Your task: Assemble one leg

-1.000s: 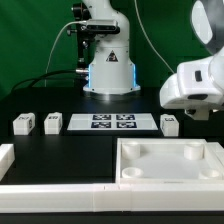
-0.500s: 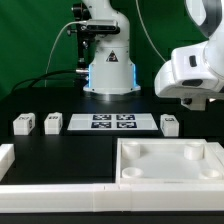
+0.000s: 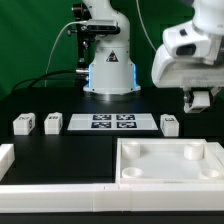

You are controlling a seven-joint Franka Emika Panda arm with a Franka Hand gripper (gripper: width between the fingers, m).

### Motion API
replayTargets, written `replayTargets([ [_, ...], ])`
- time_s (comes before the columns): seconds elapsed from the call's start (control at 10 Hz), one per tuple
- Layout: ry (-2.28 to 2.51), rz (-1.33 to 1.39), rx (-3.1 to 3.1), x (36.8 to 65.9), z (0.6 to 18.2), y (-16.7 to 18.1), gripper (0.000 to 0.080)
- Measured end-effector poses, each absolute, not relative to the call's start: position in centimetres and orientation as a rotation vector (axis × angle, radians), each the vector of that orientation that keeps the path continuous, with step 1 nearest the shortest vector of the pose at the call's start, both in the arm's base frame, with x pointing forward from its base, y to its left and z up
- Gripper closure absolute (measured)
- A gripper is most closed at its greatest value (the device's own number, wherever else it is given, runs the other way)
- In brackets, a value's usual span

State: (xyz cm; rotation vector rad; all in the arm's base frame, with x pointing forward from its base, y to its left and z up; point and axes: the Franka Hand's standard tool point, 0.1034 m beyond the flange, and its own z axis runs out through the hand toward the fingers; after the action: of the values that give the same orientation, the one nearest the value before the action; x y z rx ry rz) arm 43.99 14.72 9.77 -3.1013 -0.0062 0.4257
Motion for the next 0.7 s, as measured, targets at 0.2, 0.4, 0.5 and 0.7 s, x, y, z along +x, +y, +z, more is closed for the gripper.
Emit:
replayTargets([
  [0.2, -0.013, 0.173, -3.105, 44.5, 10.1, 14.7, 0.0506],
  [0.4, -0.012, 0.208, -3.108, 44.4, 10.0, 14.6, 0.0506],
  [0.5, -0.066, 0.208, -3.104, 44.6, 10.1, 14.3, 0.0506],
  [0.7, -0.148, 0.199, -3.092, 47.5, 11.3, 12.2, 0.0506],
])
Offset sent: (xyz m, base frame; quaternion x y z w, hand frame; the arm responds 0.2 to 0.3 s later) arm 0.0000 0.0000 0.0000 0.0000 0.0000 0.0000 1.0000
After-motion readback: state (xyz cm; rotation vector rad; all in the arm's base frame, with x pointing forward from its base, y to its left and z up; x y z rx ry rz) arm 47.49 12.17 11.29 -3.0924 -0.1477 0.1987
